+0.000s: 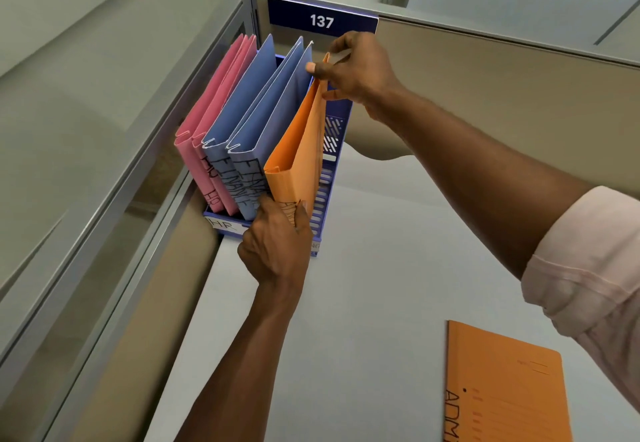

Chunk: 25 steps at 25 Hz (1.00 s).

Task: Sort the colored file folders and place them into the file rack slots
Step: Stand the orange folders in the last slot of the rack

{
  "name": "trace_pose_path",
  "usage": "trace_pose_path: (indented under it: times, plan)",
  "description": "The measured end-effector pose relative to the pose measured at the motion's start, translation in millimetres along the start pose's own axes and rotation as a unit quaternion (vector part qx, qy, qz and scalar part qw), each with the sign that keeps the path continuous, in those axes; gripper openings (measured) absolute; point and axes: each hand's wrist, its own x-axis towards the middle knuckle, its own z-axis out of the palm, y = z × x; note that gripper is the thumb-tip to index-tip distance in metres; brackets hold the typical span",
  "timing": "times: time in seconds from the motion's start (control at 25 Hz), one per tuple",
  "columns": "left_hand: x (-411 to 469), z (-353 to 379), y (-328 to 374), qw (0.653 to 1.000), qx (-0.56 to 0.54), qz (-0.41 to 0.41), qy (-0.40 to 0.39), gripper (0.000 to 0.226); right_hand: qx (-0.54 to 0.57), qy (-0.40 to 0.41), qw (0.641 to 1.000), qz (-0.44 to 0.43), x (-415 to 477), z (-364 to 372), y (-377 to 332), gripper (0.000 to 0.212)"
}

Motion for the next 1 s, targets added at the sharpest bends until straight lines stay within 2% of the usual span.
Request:
trace_pose_path:
  times: [0.08, 0.2, 0.36, 0.44, 0.6, 0.68, 0.84, 0.92, 1.0]
  plan:
    - [3, -3, -1, 0.999, 0.037, -0.004, -0.006, 0.045, -0.042, 0.03, 0.999, -0.019, 1, 5, 2, 0.06]
    - [9, -7, -2, 0.998, 0.054, -0.007, -0.018, 0.044, -0.059, 0.045, 0.996, -0.05, -7, 9, 5, 0.052]
    - [10, -10, -1, 0.998, 0.051, -0.002, -0.028, 0.043, -0.132, 0.064, 0.977, -0.152, -45, 4, 23, 0.039]
    - [9, -10, -2, 0.999, 0.046, 0.005, -0.026, 0.041, -0.144, 0.038, 0.971, -0.186, -74, 5, 35, 0.042]
    - [13, -11, -8, 0.999, 0.04, 0.021, -0.02, 0.045, -0.224, -0.085, 0.941, -0.241, -126, 9, 46, 0.059]
    - [14, -12, -12, 0.998, 0.044, 0.033, -0.014, 0.05, -0.227, -0.1, 0.94, -0.232, -150, 12, 48, 0.062]
    - [11, -5, -19, 0.997, 0.057, 0.043, -0.008, 0.054, -0.13, -0.054, 0.977, -0.161, -213, 25, 81, 0.056]
    - [0, 6, -23, 0.996, 0.069, 0.031, -0.044, 0.056, -0.067, -0.019, 0.993, -0.091, -259, 31, 118, 0.05]
    - [-30, 22, -28, 0.983, 0.122, 0.026, -0.137, 0.06, -0.029, 0.009, 1.0, -0.009, -317, 29, 164, 0.046]
